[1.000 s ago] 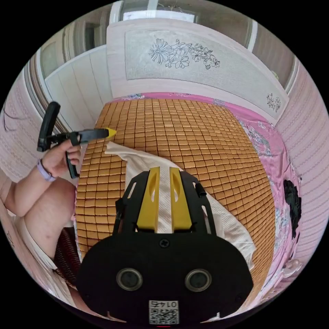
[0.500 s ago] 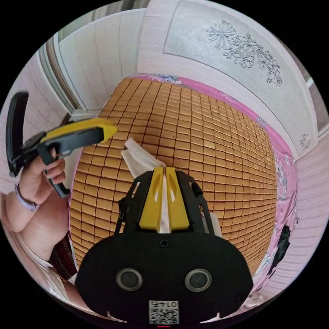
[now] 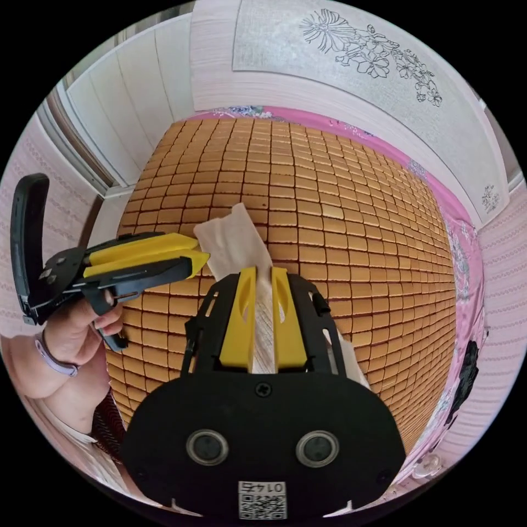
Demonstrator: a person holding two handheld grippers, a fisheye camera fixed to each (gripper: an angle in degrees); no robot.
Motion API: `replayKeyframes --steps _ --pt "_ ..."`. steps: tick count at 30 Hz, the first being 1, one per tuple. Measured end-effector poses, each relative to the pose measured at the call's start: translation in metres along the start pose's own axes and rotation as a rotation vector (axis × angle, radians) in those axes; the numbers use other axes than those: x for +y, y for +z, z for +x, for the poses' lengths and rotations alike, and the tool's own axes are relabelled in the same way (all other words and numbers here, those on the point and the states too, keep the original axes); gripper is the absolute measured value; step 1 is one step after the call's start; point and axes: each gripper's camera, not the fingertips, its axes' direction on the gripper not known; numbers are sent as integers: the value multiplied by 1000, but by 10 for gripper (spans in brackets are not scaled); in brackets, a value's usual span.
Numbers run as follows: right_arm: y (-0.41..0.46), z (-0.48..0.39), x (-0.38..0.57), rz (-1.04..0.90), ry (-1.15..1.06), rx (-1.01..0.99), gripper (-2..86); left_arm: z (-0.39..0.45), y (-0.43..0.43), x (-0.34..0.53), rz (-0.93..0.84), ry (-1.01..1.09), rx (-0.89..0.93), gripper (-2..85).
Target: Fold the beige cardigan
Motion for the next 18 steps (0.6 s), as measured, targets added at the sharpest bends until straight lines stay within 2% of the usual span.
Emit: replayKeyframes --steps 5,11,14,18 --pt "-11 8 2 -10 43 12 10 -2 8 8 -31 -48 63 -2" --pt "-101 30 68 217 180 41 7 15 -6 23 54 -68 69 -8" --pt "-149 25 158 248 216 114 5 15 -9 37 88 -159 88 -5" --pt "-203 2 338 108 429 249 1 35 -35 53 226 -126 143 -1"
